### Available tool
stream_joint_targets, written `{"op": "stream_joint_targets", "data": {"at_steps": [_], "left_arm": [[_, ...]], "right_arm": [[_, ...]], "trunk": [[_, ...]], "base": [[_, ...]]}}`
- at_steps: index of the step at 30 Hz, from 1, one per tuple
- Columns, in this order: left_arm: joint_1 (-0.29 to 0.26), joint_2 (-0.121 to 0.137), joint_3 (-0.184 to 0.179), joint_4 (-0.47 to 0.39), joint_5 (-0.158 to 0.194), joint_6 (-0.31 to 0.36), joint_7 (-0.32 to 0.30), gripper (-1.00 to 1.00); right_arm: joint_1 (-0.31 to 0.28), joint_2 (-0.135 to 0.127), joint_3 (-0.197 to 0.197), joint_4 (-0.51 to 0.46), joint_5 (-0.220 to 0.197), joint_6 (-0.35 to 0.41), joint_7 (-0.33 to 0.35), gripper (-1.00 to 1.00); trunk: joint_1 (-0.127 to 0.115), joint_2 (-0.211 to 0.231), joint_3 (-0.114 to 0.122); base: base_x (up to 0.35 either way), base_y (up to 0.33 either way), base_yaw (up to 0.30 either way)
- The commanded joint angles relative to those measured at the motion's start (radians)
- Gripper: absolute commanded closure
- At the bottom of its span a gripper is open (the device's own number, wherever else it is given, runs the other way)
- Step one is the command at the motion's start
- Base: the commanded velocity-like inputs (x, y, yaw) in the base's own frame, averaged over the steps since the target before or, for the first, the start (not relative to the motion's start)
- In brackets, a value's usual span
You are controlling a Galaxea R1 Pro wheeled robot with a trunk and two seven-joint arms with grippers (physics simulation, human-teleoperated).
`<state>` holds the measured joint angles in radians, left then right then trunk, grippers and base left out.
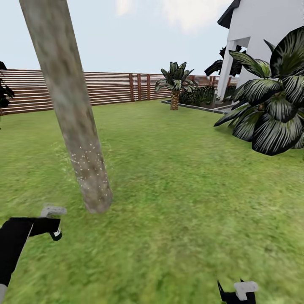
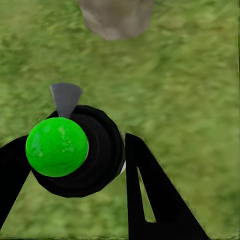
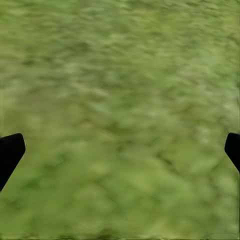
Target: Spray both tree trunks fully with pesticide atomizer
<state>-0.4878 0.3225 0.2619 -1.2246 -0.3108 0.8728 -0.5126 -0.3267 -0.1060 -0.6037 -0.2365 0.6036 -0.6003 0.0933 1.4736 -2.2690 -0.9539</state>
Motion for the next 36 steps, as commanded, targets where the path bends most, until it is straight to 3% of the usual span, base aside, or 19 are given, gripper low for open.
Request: {"op": "stream_joint_targets", "data": {"at_steps": [1, 4, 7, 9, 11, 14, 16, 18, 20, 22, 24, 27, 28, 31, 34, 35, 36], "left_arm": [[0.034, -0.005, -0.001, 0.017, 0.001, -0.056, -0.001, 1.0], [0.085, -0.028, -0.002, 0.115, 0.005, -0.212, -0.004, 1.0], [0.097, -0.055, -0.003, 0.294, 0.005, -0.443, -0.007, 1.0], [0.099, -0.069, -0.01, 0.371, 0.0, -0.568, -0.052, 1.0], [0.1, -0.071, -0.045, 0.427, -0.005, -0.664, -0.129, 1.0], [0.096, -0.068, -0.144, 0.507, -0.009, -0.803, -0.259, 1.0], [0.094, -0.064, -0.233, 0.52, -0.019, -0.828, -0.32, 1.0], [0.093, -0.063, -0.294, 0.524, -0.052, -0.835, -0.359, 1.0], [0.088, -0.069, -0.349, 0.525, -0.131, -0.835, -0.422, 1.0], [0.083, -0.074, -0.371, 0.522, -0.202, -0.836, -0.476, 1.0], [0.082, -0.075, -0.377, 0.517, -0.219, -0.836, -0.49, 1.0], [0.083, -0.073, -0.38, 0.515, -0.226, -0.836, -0.509, 1.0], [0.083, -0.073, -0.38, 0.513, -0.227, -0.835, -0.519, 1.0], [0.083, -0.077, -0.382, 0.508, -0.234, -0.835, -0.545, 1.0], [0.083, -0.088, -0.383, 0.498, -0.27, -0.834, -0.558, 1.0], [0.084, -0.094, -0.384, 0.495, -0.276, -0.835, -0.559, 1.0], [0.084, -0.097, -0.385, 0.494, -0.28, -0.836, -0.56, 1.0]], "right_arm": [[0.0, 0.0, 0.0, 0.0, 0.001, 0.0, 0.001, -1.0], [0.0, 0.001, 0.002, 0.0, 0.003, 0.0, 0.005, -1.0], [0.0, 0.002, 0.004, 0.0, 0.004, 0.0, 0.007, -1.0], [0.0, 0.004, 0.032, -0.001, 0.024, 0.0, 0.008, -1.0], [0.0, 0.02, 0.093, -0.006, 0.057, 0.0, 0.008, -1.0], [-0.013, 0.046, 0.275, -0.019, 0.13, 0.002, 0.061, -1.0], [-0.054, 0.052, 0.346, -0.055, 0.148, 0.014, 0.196, -1.0], [-0.106, 0.067, 0.365, -0.108, 0.154, 0.074, 0.388, -1.0], [-0.139, 0.087, 0.371, -0.17, 0.157, 0.165, 0.582, -1.0], [-0.153, 0.12, 0.374, -0.245, 0.159, 0.211, 0.696, -1.0], [-0.156, 0.146, 0.39, -0.267, 0.161, 0.22, 0.721, -1.0], [-0.156, 0.155, 0.49, -0.276, 0.162, 0.223, 0.728, -1.0], [-0.156, 0.155, 0.507, -0.278, 0.162, 0.224, 0.728, -1.0], [-0.156, 0.156, 0.524, -0.279, 0.162, 0.226, 0.728, -1.0], [-0.157, 0.173, 0.528, -0.279, 0.161, 0.228, 0.729, -1.0], [-0.157, 0.177, 0.528, -0.279, 0.161, 0.228, 0.732, 1.0], [-0.157, 0.179, 0.529, -0.279, 0.162, 0.227, 0.74, 1.0]], "trunk": [[0.0, 0.0, 0.0], [0.0, 0.0, 0.0], [0.0, 0.0, 0.0], [0.0, 0.0, 0.0], [0.0, 0.0, 0.0], [0.0, 0.0, 0.0], [0.0, 0.0, 0.0], [0.0, 0.0, 0.0], [0.0, 0.0, 0.0], [0.0, 0.0, 0.0], [0.0, 0.0, 0.0], [0.0, 0.0, 0.0], [0.0, 0.0, 0.0], [0.0, 0.0, 0.0], [0.0, 0.0, 0.0], [0.0, 0.0, 0.0], [0.0, 0.0, 0.0]], "base": [[-0.34, 0.0, 0.001], [-0.285, 0.0, 0.0], [-0.064, 0.0, 0.0], [-0.011, 0.0, 0.0], [-0.003, 0.0, 0.0], [0.0, 0.0, 0.0], [0.0, 0.0, 0.0], [0.0, 0.0, 0.0], [0.0, 0.0, 0.0], [0.0, 0.0, 0.0], [0.0, 0.0, 0.0], [0.0, 0.0, 0.0], [0.0, 0.0, 0.0], [0.0, 0.0, 0.0], [0.0, 0.0, 0.0], [0.0, 0.0, 0.0], [0.0, 0.0, 0.0]]}}
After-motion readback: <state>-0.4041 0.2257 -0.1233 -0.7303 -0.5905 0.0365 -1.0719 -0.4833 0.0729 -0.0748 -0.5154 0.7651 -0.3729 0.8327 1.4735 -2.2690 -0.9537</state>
